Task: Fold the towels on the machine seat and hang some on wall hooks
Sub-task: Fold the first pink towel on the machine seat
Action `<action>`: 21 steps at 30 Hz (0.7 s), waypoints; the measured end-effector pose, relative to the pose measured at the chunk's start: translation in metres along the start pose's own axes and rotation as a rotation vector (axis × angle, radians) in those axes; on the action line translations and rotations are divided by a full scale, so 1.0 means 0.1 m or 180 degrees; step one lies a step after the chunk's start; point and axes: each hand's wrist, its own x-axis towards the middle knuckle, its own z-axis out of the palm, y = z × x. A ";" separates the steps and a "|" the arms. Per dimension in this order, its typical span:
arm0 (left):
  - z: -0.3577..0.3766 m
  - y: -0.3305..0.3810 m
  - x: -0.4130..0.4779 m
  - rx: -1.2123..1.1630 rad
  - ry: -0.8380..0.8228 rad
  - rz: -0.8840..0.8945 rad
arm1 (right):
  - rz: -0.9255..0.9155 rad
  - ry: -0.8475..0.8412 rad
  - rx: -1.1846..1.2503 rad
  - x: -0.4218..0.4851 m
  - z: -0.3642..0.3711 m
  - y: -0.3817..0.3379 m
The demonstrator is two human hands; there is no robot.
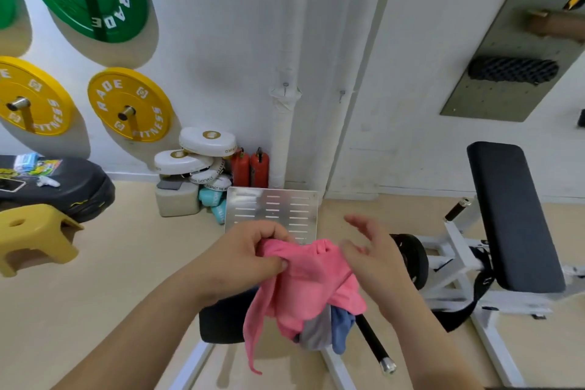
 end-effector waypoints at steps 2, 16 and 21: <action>0.19 0.14 0.00 0.0028 0.0172 0.0261 | -0.0332 -0.0617 0.0292 -0.17 0.04 -0.18; 0.54 -0.72 -0.18 -0.0116 -0.0282 -0.0466 | -0.0136 0.0307 0.0614 -0.22 0.10 -0.11; 0.63 -1.16 -0.30 0.0425 -0.0702 -0.1071 | 0.0130 0.1185 0.0967 -0.08 -0.15 0.00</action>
